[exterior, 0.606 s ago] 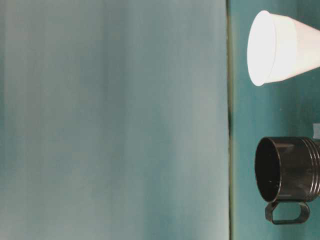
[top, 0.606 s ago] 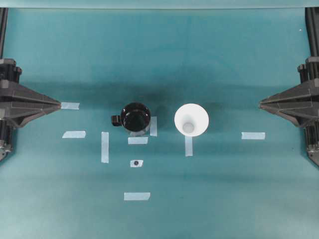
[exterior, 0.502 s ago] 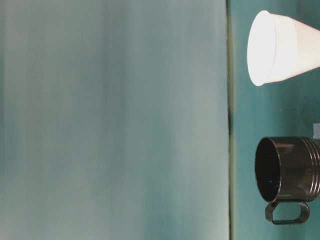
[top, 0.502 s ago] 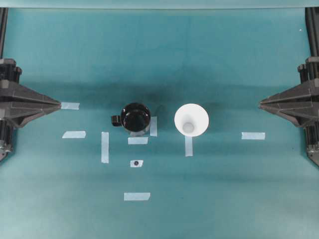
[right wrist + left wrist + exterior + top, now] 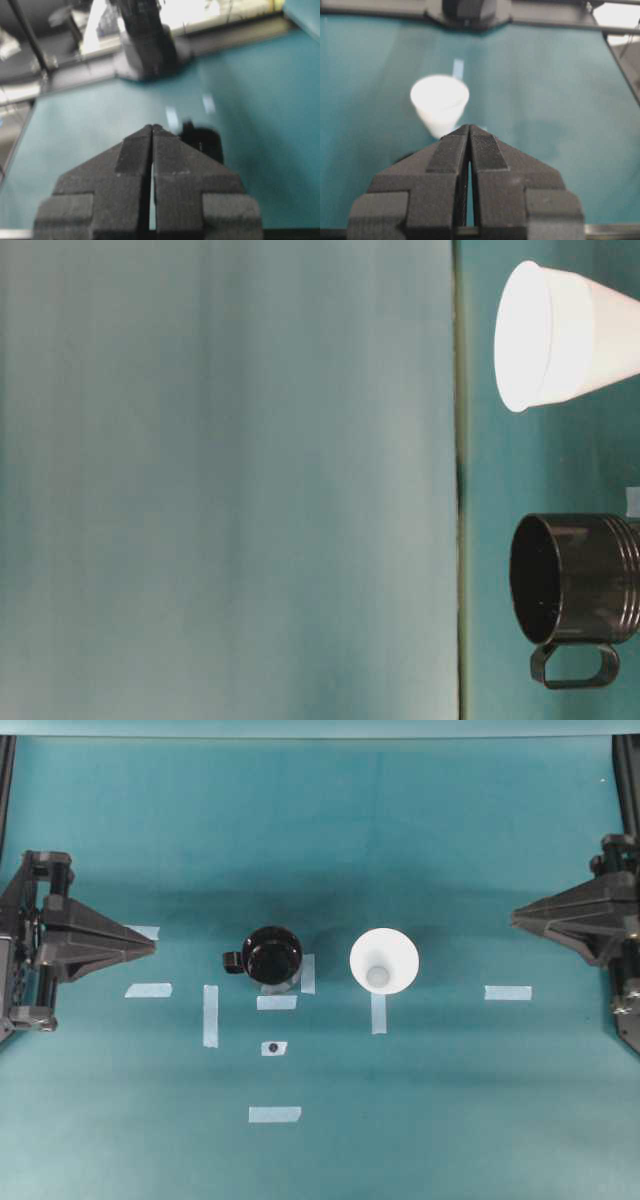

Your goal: Holding the cup holder with the left arm, the right arm places the cup into the cup holder.

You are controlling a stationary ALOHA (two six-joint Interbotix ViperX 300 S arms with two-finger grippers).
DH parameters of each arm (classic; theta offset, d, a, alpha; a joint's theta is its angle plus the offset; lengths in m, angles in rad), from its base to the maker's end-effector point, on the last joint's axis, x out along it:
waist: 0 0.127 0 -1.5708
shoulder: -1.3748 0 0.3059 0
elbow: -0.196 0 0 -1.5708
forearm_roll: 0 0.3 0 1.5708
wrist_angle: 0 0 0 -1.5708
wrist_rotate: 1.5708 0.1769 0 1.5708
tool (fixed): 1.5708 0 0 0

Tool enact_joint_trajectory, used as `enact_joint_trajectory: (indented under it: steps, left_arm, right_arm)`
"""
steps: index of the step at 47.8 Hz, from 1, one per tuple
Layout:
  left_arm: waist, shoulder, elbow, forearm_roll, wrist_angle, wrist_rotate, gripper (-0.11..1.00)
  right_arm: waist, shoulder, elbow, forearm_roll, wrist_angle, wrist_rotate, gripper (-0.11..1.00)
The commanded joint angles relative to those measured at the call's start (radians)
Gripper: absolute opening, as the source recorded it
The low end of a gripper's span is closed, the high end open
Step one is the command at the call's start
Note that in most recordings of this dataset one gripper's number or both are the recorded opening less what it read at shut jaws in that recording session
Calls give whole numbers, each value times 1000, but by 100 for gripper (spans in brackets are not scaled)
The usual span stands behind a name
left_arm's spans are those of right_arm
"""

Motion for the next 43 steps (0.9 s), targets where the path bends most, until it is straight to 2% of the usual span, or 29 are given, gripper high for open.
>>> enact_joint_trajectory:
  steps: [1, 9, 22, 33, 43]
  left_arm:
    - [2, 5, -49, 3, 69, 5, 3]
    - [6, 32, -74, 8, 170, 6, 3]
    - [9, 141, -117, 8, 206, 6, 3]
    - [66, 236, -173, 8, 239, 3, 3]
    - [77, 333, -242, 6, 356, 5, 3]
  right_arm:
    - [-11, 63, -66, 2, 95, 12, 2]
    - [-49, 143, -123, 2, 206, 11, 2]
    - [-74, 305, -206, 2, 276, 9, 2]
    - [-92, 449, -304, -25, 390, 6, 2]
    - [-115, 569, -394, -29, 492, 5, 2]
